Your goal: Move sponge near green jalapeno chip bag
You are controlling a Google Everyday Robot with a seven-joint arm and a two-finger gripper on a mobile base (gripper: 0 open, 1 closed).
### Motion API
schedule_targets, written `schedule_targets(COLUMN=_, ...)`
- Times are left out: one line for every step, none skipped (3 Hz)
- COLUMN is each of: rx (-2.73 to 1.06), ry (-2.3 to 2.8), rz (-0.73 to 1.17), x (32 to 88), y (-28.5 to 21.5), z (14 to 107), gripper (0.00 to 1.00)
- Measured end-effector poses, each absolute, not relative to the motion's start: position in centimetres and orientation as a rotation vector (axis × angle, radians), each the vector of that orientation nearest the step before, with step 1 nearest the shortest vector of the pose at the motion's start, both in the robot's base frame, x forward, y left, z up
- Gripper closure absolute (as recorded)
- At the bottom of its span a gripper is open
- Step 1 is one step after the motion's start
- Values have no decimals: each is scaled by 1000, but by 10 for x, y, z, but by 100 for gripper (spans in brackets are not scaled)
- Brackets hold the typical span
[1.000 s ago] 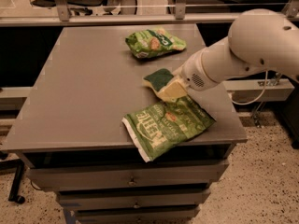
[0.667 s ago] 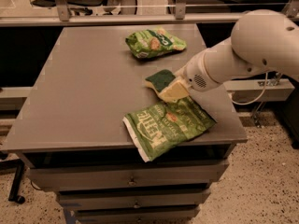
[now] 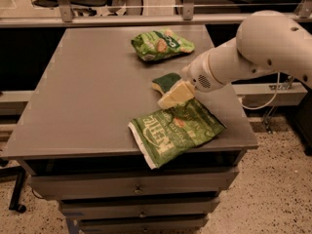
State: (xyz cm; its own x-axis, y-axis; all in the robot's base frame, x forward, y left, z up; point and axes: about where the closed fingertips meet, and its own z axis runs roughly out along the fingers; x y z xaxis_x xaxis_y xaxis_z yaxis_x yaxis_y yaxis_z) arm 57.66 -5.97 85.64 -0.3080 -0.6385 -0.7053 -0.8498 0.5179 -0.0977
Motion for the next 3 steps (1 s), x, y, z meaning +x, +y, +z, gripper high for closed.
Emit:
schedule_targets(rx=-1208, ry=2052, rz=382, x=577, y=-60, z=857, gripper=0)
schedule_targets(rx=-1152, ry=2052, rz=352, x=579, y=-81, z=863, gripper=0)
schedule_targets(rx=-1062, ry=2004, rz=359, x=582, y=-113, z=868, gripper=0)
